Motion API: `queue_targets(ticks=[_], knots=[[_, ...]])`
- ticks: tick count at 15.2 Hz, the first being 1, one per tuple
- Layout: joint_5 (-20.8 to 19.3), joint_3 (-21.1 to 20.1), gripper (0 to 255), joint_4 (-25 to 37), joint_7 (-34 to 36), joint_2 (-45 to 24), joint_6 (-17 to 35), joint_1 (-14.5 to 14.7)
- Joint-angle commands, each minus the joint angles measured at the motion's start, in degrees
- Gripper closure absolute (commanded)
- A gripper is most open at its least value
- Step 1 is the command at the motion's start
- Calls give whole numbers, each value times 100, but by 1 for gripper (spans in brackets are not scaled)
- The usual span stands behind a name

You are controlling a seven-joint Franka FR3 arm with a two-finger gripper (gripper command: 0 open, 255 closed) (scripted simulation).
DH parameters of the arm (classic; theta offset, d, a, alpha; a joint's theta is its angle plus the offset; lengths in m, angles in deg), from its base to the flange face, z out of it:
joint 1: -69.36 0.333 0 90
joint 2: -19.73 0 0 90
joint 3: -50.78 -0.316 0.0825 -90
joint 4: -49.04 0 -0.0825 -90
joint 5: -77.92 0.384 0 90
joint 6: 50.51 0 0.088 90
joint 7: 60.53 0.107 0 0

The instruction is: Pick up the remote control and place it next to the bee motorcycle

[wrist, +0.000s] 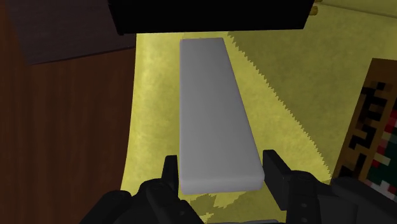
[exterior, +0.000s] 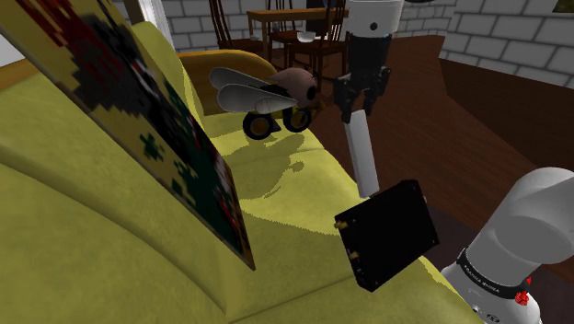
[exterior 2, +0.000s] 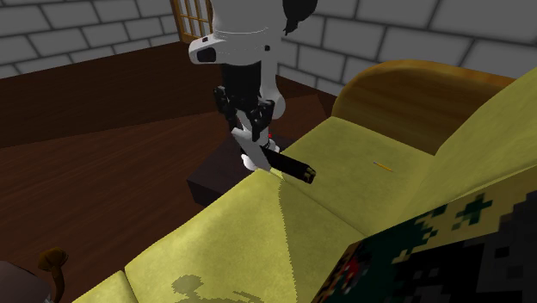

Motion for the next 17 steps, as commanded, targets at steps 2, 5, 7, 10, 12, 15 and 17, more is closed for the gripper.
queue_targets(ticks=[2, 5, 7, 10, 12, 15, 17], knots=[[-23, 14, 255, 297, 13, -66, -231, -15], [-48, 26, 255, 594, 25, -145, -451, -32], [-64, 31, 255, 799, 35, -204, -598, -43], [-89, 37, 255, 1117, 51, -301, -821, -60], [-106, 38, 255, 1336, 63, -372, -970, -71], [-126, 38, 255, 1586, 78, -456, -1137, -84], [-241, 73, 255, 1856, -19, -815, -1064, -163]])
